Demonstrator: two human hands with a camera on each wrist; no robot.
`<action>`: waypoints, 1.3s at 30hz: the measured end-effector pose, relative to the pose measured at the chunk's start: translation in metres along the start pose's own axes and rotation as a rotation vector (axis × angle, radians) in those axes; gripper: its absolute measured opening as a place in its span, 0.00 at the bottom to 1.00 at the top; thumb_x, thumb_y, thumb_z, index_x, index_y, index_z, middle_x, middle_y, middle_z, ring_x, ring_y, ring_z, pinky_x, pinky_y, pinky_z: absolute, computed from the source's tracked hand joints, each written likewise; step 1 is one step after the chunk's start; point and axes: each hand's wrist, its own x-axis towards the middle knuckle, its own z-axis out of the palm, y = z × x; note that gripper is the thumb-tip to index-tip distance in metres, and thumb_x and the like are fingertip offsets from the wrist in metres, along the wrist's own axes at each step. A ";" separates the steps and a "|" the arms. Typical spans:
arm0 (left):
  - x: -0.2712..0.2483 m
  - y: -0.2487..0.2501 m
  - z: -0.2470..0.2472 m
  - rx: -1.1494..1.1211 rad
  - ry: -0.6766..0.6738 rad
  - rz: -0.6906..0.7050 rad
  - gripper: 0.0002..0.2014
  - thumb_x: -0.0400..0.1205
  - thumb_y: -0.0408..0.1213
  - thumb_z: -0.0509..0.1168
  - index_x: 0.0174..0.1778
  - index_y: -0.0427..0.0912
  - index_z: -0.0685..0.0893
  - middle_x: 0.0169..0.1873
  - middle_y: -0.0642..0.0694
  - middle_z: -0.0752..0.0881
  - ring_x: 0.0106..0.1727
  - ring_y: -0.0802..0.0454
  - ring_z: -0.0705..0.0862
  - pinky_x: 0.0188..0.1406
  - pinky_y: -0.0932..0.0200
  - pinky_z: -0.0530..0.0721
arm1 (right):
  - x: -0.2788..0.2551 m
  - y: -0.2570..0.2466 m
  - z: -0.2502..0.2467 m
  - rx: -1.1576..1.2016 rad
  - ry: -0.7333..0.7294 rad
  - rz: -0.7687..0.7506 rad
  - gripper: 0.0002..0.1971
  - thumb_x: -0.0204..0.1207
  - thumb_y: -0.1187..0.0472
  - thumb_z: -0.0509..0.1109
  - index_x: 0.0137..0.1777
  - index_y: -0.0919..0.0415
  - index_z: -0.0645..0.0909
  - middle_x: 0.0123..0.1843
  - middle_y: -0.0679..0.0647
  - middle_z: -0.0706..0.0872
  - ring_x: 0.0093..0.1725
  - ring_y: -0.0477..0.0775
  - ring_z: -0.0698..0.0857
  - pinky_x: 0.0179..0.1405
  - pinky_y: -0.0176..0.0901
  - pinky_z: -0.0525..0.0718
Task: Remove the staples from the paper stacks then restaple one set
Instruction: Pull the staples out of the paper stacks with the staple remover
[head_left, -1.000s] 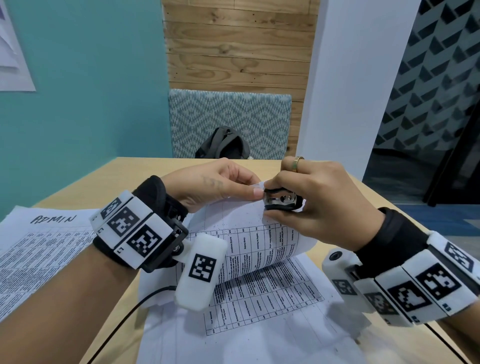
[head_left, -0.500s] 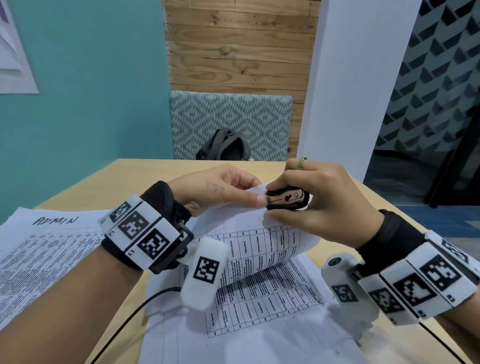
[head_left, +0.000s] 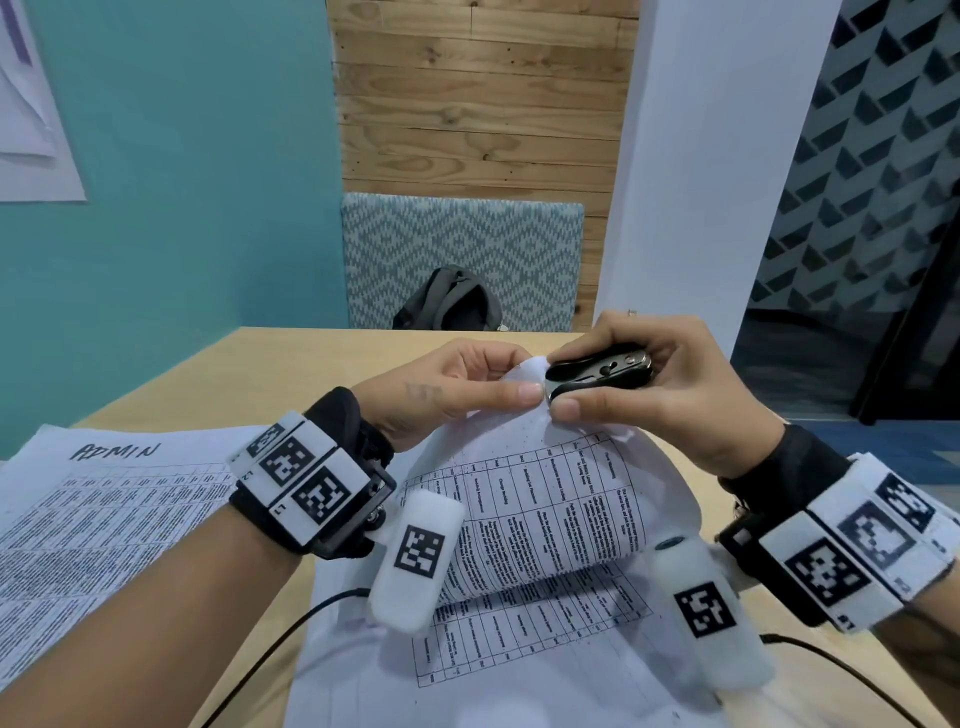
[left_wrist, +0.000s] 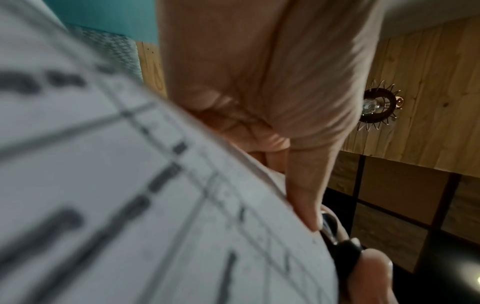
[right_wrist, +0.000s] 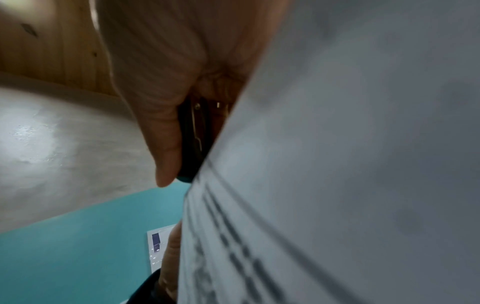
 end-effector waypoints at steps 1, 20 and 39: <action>0.000 -0.001 -0.001 0.009 0.002 0.003 0.10 0.77 0.30 0.67 0.35 0.49 0.87 0.32 0.53 0.87 0.36 0.58 0.84 0.40 0.67 0.81 | 0.000 0.001 0.000 0.007 -0.003 0.010 0.15 0.53 0.54 0.81 0.40 0.58 0.88 0.39 0.60 0.87 0.39 0.51 0.85 0.43 0.44 0.82; -0.006 0.013 -0.010 0.472 0.130 -0.127 0.17 0.73 0.48 0.69 0.42 0.34 0.82 0.36 0.42 0.82 0.36 0.50 0.79 0.38 0.55 0.75 | -0.001 -0.010 -0.010 -0.658 -0.054 -0.149 0.14 0.58 0.52 0.79 0.41 0.58 0.88 0.33 0.37 0.78 0.35 0.41 0.78 0.35 0.28 0.72; -0.001 0.006 -0.010 0.012 -0.011 -0.243 0.21 0.76 0.22 0.65 0.66 0.32 0.78 0.52 0.39 0.88 0.48 0.50 0.88 0.47 0.61 0.86 | -0.005 -0.005 -0.001 -0.845 -0.227 -0.260 0.24 0.57 0.50 0.78 0.52 0.61 0.87 0.43 0.54 0.85 0.34 0.59 0.85 0.27 0.53 0.84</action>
